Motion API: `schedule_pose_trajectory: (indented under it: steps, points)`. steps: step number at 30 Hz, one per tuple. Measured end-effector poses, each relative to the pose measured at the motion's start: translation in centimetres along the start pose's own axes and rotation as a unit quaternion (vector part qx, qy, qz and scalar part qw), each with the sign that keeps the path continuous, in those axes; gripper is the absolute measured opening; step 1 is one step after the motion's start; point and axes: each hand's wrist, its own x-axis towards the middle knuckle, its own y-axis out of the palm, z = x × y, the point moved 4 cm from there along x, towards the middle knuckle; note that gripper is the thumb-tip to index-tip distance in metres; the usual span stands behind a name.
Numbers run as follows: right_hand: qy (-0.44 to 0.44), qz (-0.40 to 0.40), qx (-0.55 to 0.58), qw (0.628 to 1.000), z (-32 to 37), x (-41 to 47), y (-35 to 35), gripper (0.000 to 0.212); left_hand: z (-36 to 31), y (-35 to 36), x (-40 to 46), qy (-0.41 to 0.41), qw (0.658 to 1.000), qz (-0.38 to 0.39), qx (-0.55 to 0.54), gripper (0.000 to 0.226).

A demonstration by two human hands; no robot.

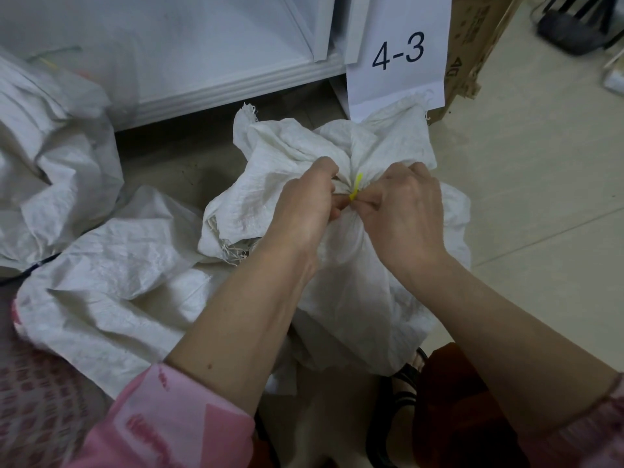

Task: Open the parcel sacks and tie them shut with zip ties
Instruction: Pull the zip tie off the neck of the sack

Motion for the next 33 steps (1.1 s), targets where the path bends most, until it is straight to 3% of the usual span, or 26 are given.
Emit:
schedule_pose_trajectory:
  steps: [6,9,14,18,20,24,31,33]
  points:
    - [-0.009,-0.007,-0.144,0.990,0.4,0.5,-0.6,0.021,-0.2,0.6,-0.2,0.009,1.000,0.008,0.007,0.026]
    - [0.004,-0.002,-0.077,0.997,0.2,0.7,-0.8,0.025,-0.3,0.7,-0.4,0.004,1.000,0.024,-0.012,0.025]
    - [0.107,0.063,0.018,0.992,-1.2,0.6,-0.2,0.040,0.2,0.8,-0.5,-0.014,0.998,0.038,-0.040,0.019]
    - [0.184,0.081,0.104,0.974,-1.8,0.4,0.1,0.031,0.5,0.7,-0.6,-0.010,0.998,0.035,-0.042,0.025]
    - [0.202,0.095,0.128,0.966,-1.8,0.4,-0.1,0.037,0.4,0.7,-0.8,-0.001,0.999,0.038,-0.036,0.022]
    - [0.223,0.111,0.158,0.956,-1.8,0.2,-0.2,0.046,0.1,0.6,-1.3,0.012,0.999,0.038,-0.017,0.014]
    - [0.202,0.107,0.186,0.956,-1.2,0.6,-1.1,0.023,-0.8,0.8,-1.8,0.059,0.997,0.046,0.013,0.018]
    - [0.188,0.100,0.162,0.963,-1.0,0.5,-1.1,0.028,-0.8,0.8,-1.7,0.055,0.997,0.043,0.015,0.017]
